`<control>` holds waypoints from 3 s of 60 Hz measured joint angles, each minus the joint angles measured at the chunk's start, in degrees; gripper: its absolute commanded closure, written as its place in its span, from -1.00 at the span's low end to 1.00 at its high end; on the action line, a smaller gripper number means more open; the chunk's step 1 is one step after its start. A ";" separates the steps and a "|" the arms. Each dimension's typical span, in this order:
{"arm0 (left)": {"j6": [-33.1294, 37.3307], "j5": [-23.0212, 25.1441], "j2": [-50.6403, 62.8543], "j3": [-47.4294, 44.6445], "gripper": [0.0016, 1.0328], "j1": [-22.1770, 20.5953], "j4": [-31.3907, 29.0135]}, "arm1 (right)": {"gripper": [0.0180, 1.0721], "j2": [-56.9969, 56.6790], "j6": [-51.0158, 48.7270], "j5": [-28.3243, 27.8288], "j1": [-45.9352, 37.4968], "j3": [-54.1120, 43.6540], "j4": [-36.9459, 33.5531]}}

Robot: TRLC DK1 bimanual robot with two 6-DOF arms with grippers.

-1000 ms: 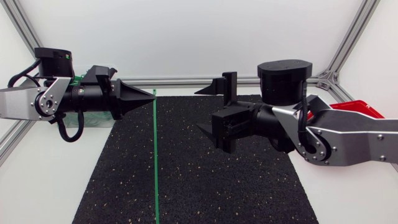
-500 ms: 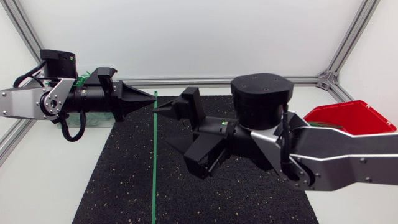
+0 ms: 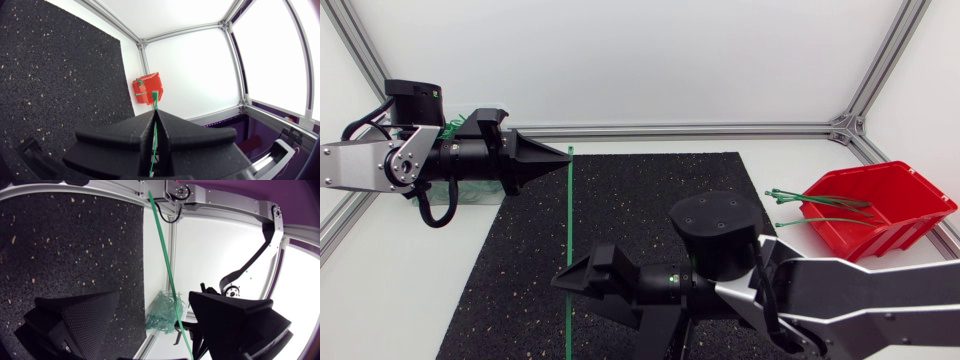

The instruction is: Take a green cable tie from the red box, thread the tail through the head to close it, then place it in the transparent bin on the left.

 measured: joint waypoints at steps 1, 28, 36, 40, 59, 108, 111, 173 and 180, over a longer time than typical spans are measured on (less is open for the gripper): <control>0.00 0.00 0.00 0.00 0.92 0.00 0.00 | -0.93 0.00 0.00 0.00 0.13 -0.17 -0.02; 0.02 -0.02 2.03 0.07 0.92 -0.11 0.02 | -0.33 -4.92 0.00 1.53 4.96 -4.61 -0.68; 0.02 -0.02 2.12 0.07 0.92 -0.15 0.04 | 0.52 -5.42 0.00 1.81 5.88 -4.61 -2.21; 0.02 -0.02 2.14 0.07 0.92 -0.15 0.02 | 0.72 -5.46 -0.02 2.21 6.27 -4.61 -3.13; 0.02 -0.02 2.14 0.07 0.92 -0.74 0.04 | 0.89 -5.46 -0.02 2.84 6.78 -4.61 -3.26; 0.02 -0.02 2.14 0.07 0.92 -1.51 0.02 | 0.79 -4.74 0.04 5.90 8.13 -4.61 -1.42; 0.04 -0.02 2.12 0.07 0.92 -1.51 0.02 | 0.89 -4.74 0.04 6.08 8.28 -4.61 -1.42; 2.69 -2.75 -9.03 -14.73 0.92 -7.15 20.35 | 0.89 -13.31 70.90 -0.68 5.38 0.04 -16.85; 2.93 -4.33 -9.44 -16.24 0.92 -8.48 21.79 | 0.89 -14.91 77.92 -8.83 3.19 3.54 -25.59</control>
